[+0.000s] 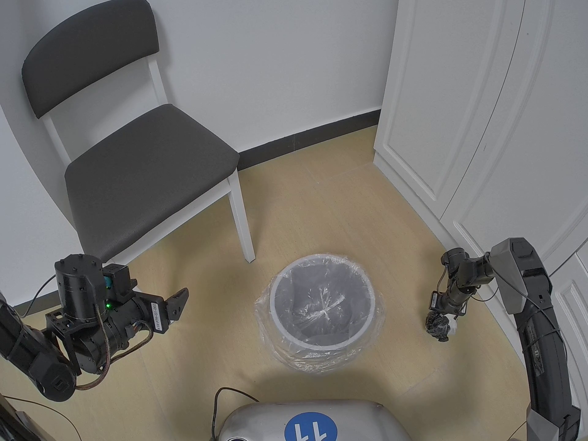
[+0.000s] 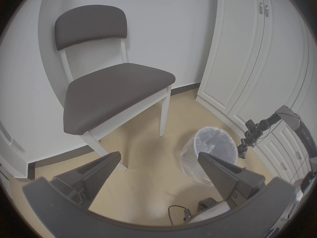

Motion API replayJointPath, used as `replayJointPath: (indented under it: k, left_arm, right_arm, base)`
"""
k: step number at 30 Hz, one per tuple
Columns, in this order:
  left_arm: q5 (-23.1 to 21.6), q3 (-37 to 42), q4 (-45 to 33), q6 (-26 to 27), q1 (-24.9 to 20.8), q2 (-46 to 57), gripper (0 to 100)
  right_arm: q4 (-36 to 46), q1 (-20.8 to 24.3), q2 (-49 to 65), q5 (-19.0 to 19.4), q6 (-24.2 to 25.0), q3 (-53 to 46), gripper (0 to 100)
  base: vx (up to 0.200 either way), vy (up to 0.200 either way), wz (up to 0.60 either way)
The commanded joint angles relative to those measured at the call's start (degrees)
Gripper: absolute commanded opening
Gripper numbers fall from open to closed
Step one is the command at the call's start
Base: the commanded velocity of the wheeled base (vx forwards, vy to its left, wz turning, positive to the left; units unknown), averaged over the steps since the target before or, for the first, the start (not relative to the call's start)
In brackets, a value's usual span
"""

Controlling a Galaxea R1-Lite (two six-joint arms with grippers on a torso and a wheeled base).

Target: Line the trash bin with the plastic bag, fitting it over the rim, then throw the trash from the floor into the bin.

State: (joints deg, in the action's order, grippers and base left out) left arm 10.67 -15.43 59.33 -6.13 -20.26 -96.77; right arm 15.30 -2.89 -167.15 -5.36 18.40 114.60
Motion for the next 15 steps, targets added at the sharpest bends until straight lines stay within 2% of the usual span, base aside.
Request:
replayJointPath:
  k: [1, 5, 10, 11, 12, 15]
  left_arm:
    - [0.1, 0.1, 0.0, 0.0, 0.0, -0.1, 100]
    - [0.1, 0.1, 0.0, 0.0, 0.0, 0.0, 100]
    - [0.1, 0.1, 0.0, 0.0, -0.1, 0.0, 100]
    - [0.1, 0.1, 0.0, 0.0, -0.1, 0.1, 100]
    - [0.1, 0.1, 0.0, 0.0, -0.2, 0.2, 100]
    - [0.1, 0.1, 0.0, 0.0, -0.2, 0.3, 100]
  right_arm:
    - [-0.4, 0.1, 0.0, -1.4, -0.1, 0.0, 0]
    - [-1.3, 0.2, -0.2, -3.5, -0.1, 0.0, 0]
    - [-7.9, 2.0, -1.8, -11.1, 1.1, 0.0, 0]
    - [-8.2, 2.1, -1.8, -11.4, 1.2, 0.0, 0]
    - [-11.3, 3.5, -2.4, -15.1, 3.5, 0.0, 0]
    - [-11.6, 5.3, -2.5, -16.2, 7.3, 0.0, 0]
  base:
    - [0.000, 0.000, 0.00]
    - [0.000, 0.000, 0.00]
    - [0.000, 0.000, 0.00]
    - [0.000, 0.000, 0.00]
    - [0.000, 0.000, 0.00]
    - [0.000, 0.000, 0.00]
